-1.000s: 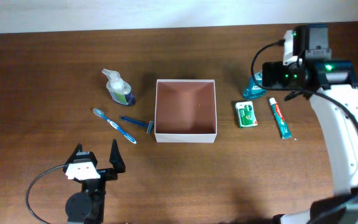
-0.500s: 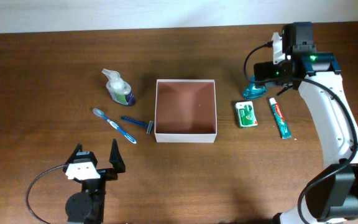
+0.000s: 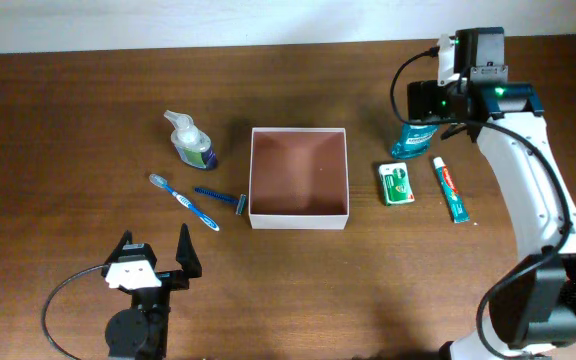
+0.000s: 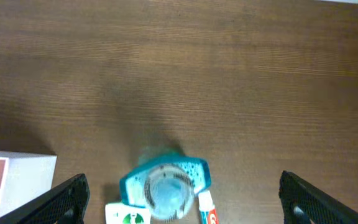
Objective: Pack container
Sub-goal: 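Move the right gripper over the blue Listerine bottle, then lower the right gripper and close it on the Listerine bottle cap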
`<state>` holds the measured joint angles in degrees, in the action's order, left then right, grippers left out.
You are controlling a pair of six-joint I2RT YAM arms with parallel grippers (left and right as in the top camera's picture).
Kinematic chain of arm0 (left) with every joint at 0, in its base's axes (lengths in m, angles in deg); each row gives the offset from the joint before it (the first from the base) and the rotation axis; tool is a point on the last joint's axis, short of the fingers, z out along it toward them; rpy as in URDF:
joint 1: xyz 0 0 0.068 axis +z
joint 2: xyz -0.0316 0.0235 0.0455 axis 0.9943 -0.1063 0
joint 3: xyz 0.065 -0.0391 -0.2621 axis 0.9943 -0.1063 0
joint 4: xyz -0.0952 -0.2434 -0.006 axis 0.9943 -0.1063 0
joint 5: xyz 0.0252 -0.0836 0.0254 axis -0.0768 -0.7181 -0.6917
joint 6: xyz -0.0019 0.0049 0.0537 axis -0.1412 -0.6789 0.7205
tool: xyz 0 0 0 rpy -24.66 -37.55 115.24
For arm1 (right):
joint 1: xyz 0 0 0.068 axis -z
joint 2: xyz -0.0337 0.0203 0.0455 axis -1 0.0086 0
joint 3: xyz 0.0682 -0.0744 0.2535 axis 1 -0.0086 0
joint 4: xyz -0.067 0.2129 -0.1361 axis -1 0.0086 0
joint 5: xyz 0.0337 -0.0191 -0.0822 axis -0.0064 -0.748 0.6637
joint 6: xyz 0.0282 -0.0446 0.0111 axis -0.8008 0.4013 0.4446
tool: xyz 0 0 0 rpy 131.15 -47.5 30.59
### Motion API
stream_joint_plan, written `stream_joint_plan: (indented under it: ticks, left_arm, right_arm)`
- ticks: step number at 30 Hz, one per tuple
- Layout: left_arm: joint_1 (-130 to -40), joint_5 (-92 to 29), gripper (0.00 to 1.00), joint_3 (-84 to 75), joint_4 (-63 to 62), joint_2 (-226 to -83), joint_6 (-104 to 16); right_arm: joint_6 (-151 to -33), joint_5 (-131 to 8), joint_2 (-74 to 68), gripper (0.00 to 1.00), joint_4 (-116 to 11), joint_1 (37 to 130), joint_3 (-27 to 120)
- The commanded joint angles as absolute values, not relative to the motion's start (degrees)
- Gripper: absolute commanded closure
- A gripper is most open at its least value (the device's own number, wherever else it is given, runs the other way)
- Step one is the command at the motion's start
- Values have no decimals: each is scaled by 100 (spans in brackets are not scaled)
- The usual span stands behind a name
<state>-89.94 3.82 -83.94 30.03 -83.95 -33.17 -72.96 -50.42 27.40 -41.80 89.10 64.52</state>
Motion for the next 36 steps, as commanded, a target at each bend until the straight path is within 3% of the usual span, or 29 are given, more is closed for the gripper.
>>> stream_joint_plan:
  ticks: [1, 10, 15, 22, 36]
  left_arm:
    - [-9014, 338, 1, -8405, 2988, -8378, -3225]
    - [-9014, 338, 1, -8405, 2988, -8378, -3225]
    - [-9014, 338, 0, -8405, 2988, -8378, -3225]
    - [-9014, 338, 1, -8405, 2988, -8378, -3225]
    - [-9014, 338, 1, -8405, 2988, -8378, -3225]
  right_arm:
    - [-7335, -5147, 3011, 10, -4281, 8893, 6572]
    - [-7561, -5143, 3302, 11, -4348, 8871, 6572]
    - [-7561, -5143, 3313, 31, -4318, 8871, 6572]
    - [-7561, -5145, 3346, 39, -4246, 8871, 6568]
    - [-7578, -5145, 3346, 38, -4193, 8873, 6557]
